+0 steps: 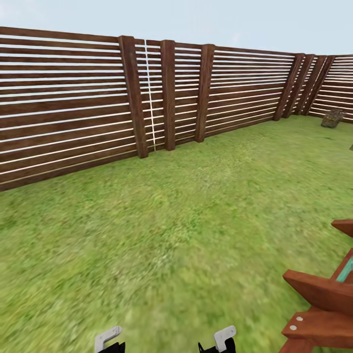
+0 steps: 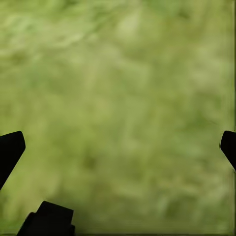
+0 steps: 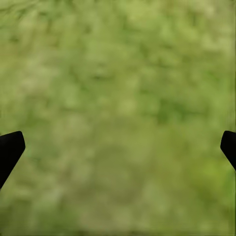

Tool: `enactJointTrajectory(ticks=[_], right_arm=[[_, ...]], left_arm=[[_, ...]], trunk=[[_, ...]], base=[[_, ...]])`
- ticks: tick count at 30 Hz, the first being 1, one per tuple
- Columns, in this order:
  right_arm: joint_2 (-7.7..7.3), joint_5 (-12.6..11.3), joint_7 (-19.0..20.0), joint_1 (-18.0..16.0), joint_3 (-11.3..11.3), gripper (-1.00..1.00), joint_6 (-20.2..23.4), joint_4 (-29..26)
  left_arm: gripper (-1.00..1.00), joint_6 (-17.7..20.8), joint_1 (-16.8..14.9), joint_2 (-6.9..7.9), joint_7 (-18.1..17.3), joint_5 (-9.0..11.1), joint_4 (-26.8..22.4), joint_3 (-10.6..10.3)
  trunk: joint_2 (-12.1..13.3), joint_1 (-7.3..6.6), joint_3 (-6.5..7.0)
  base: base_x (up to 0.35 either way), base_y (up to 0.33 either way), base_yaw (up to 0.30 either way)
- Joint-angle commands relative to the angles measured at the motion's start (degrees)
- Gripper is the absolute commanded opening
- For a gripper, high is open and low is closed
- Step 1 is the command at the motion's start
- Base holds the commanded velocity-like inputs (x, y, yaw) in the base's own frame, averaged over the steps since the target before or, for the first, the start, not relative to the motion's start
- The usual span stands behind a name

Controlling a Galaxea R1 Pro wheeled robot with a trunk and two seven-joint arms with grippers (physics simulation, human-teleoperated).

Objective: Take the three Easter eggs out of the wicker basket on the lawn in the garden, then place them on the lawn next to a single tree (choose any tree) so that all three eggs are next to the same tree and none are left in the basket.

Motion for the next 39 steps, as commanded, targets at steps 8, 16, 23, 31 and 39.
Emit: enactJointTrajectory(ticks=[8, 16, 23, 31, 39], right_arm=[[-0.01, 0.0, 0.0, 0.0, 0.2, 1.00, -0.1, 0.0], [-0.01, -0.1, 0.0, 0.0, 0.1, 1.00, -0.1, 0.0], [-0.49, -0.2, 0.0, 0.0, 0.1, 1.00, -0.1, 1.6], [-2.03, -0.5, -0.4, 0.4, 0.1, 1.00, 0.5, 5.9], [-3.87, -0.5, -0.4, 1.0, 0.1, 1.00, 0.9, 9.2]], left_arm=[[1.00, 0.4, 0.0, -0.14, 0.3, 0.3, 0.0, 0.0], [1.00, 0.4, 0.0, -0.15, 0.2, 0.2, 0.0, -0.1], [1.00, 0.5, 0.0, 0.13, 0.4, 0.2, 0.1, 0.0], [1.00, 0.2, 0.0, -0.02, 0.1, 0.3, 10.3, 0.0], [1.00, -0.1, 0.0, -0.34, -0.1, 0.3, 17.9, 4.1]], trunk=[[3.2, -1.77, 1.40], [6.4, -3.53, 2.83], [9.2, -5.07, 4.09], [12.4, -6.82, 5.53], [15.6, -8.58, 6.96]], base=[[0.007, 0.003, 0.000], [0.268, 0.102, 0.000], [0.242, 0.052, 0.000], [0.084, 0.002, 0.000], [0.002, 0.000, 0.000]])
